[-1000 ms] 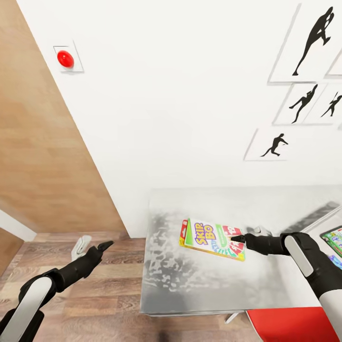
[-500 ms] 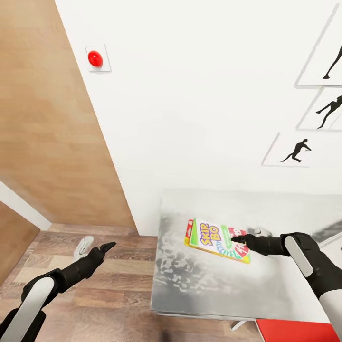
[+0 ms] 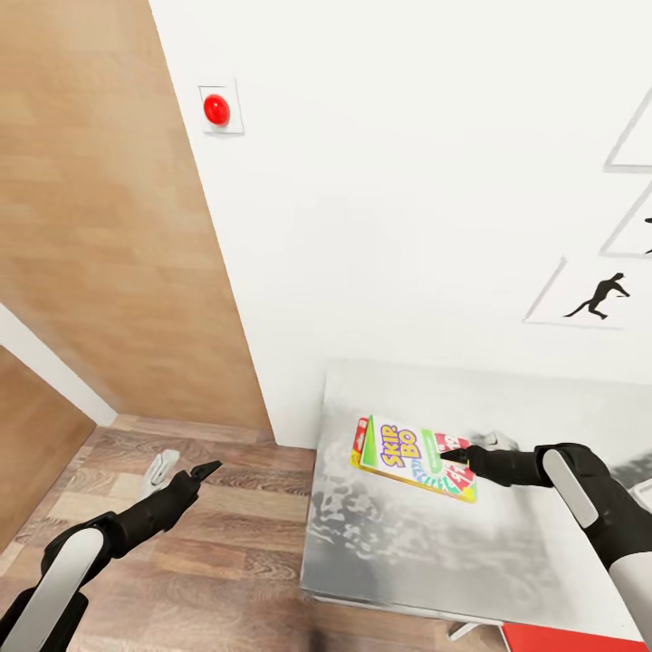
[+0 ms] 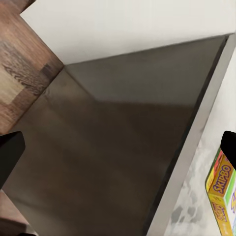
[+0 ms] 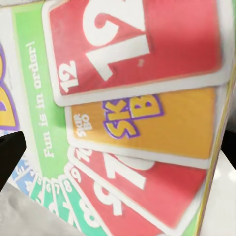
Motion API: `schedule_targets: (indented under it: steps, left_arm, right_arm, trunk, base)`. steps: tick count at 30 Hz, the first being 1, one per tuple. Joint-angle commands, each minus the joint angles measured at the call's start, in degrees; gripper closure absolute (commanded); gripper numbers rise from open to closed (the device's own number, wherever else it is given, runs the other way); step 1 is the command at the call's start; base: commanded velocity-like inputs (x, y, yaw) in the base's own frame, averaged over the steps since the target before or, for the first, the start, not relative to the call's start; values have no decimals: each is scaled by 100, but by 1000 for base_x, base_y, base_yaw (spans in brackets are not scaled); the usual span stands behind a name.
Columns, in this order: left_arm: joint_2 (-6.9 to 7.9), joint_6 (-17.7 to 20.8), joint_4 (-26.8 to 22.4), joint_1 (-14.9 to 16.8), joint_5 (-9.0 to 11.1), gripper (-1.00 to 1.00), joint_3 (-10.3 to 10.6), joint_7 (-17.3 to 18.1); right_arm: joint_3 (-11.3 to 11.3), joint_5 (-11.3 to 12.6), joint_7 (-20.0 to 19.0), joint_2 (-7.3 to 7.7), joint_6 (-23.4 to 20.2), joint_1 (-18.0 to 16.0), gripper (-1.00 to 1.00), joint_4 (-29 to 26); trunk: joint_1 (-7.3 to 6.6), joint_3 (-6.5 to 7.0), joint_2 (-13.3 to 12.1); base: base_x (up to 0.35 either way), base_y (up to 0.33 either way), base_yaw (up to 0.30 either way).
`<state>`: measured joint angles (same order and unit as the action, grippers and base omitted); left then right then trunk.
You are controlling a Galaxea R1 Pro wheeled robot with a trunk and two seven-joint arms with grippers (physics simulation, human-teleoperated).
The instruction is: Put all the toys in the child's room - the three board games (two on the bed and one on the table), the two jigsaw puzzles on the table, and the tennis ball on the table - inside the toy box on the table in the child's room.
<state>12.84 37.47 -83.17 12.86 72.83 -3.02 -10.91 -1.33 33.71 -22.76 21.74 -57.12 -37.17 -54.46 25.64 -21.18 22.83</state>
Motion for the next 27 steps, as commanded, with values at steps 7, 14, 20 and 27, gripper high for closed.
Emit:
schedule_targets:
  steps: [7,14,20,27]
  left_arm:
    - [-1,24,-6,6,64,-100,-2,-51]
    - [-1,24,-6,6,59,-100,-2,-51]
    - [-1,24,-6,6,59,-100,1,-51]
    - [-1,24,-6,6,56,-100,-1,-51]
  right_arm:
    - [0,-66,-35,5,0,0,-100,-3]
    - [1,-66,-35,6,5,-1,-100,-4]
    - [1,-66,-31,13,6,-1,-100,-4]
    - [2,-71,-34,15,13,-1,-100,-10]
  trunk:
    - [14,-11,8]
    - [14,-11,8]
    - [14,-11,8]
    - [14,-11,8]
  base:
    - [0,0,72]
    - [0,0,232]
    - [0,0,275]
    - [0,0,101]
